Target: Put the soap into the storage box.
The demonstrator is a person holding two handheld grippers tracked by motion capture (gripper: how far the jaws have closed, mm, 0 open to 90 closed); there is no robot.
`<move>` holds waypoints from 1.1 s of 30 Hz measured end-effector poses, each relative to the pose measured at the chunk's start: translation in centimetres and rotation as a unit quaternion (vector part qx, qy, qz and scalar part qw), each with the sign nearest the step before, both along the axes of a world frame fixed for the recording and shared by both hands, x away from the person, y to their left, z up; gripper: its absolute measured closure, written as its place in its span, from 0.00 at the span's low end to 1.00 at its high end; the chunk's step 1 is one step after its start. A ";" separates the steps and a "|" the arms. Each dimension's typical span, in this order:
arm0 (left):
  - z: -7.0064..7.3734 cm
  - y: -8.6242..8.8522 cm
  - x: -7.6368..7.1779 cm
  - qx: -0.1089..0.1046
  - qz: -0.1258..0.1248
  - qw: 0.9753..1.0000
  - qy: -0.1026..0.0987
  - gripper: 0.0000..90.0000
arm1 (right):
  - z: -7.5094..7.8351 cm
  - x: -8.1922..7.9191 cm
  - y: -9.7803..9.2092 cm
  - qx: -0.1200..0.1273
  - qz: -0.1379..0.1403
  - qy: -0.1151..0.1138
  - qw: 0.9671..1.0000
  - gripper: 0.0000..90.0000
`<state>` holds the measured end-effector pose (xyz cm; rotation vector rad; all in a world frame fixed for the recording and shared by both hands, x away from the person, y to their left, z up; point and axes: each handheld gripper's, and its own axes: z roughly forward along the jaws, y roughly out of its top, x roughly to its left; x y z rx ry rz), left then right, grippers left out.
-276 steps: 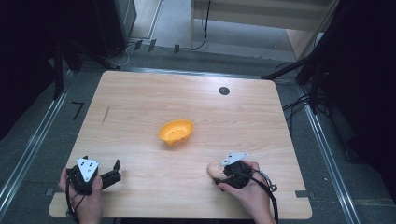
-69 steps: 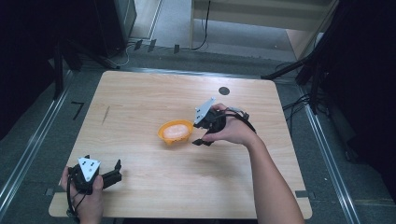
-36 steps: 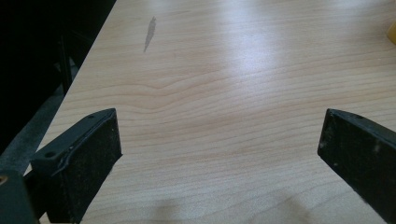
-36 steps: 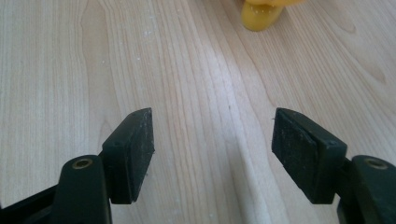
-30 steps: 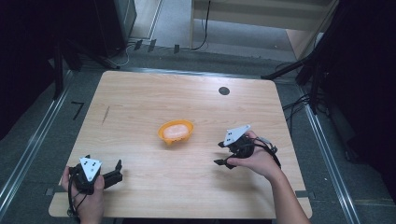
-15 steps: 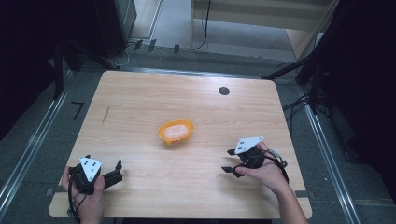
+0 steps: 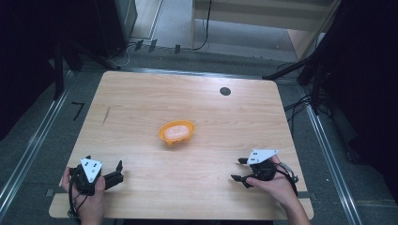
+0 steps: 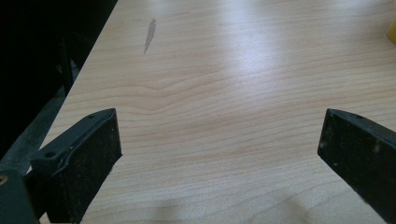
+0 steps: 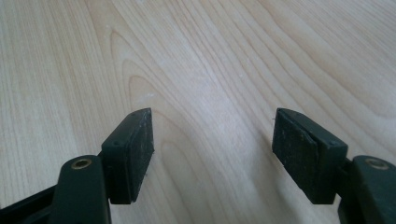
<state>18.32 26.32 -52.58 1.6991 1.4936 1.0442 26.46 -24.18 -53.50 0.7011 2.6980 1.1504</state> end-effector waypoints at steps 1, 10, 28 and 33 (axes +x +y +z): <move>0.0 0.0 0.0 0.000 0.000 1.000 -0.001 0.00 | -0.1 -0.2 -0.2 0.003 -0.002 -0.001 1.000 0.33; 0.0 -0.1 0.0 0.001 -0.001 1.000 0.000 0.00 | -0.8 -1.7 -1.8 0.030 -0.036 -0.006 0.999 0.32; 0.0 -0.2 -0.1 0.007 -0.001 1.000 0.000 0.00 | -1.6 -4.2 -4.7 0.068 -0.096 -0.019 0.993 0.22; 0.0 -0.2 -0.1 0.009 -0.002 1.000 0.000 0.00 | -1.6 -4.6 -5.6 0.078 -0.119 -0.024 0.990 0.21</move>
